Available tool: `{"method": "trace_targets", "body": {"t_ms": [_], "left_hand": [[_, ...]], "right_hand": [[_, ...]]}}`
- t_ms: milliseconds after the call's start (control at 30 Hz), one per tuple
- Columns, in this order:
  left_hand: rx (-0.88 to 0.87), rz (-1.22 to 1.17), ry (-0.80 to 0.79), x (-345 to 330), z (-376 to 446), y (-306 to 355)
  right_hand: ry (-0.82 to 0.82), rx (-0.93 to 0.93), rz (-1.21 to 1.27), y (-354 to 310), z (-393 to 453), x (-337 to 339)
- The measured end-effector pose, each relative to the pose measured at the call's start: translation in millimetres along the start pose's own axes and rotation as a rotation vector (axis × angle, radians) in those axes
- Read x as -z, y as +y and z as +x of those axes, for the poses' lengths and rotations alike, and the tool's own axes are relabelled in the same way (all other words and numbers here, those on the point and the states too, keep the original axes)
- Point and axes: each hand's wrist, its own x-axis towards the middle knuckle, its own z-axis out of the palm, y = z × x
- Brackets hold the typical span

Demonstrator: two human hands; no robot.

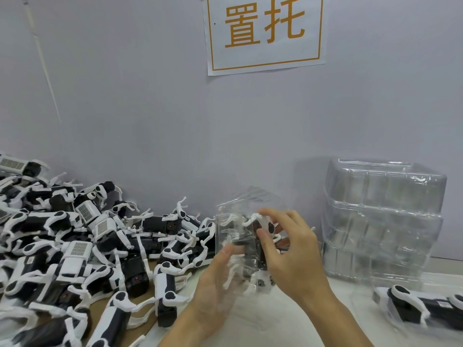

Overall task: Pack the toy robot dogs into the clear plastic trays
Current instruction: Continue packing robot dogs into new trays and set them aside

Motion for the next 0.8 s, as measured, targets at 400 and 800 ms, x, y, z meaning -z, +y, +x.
{"method": "trace_targets", "body": {"t_ms": [400, 800], "left_hand": [[-0.015, 0.552, -0.191, -5.8, -1.7, 13.5], [-0.242, 1.599, -0.251, -18.3, -0.5, 7.4]], "right_hand": [[-0.146, -0.301, 0.129, 18.3, 13.0, 47.3], [0.280, -0.430, 0.167, 24.2, 36.1, 107.5]]}}
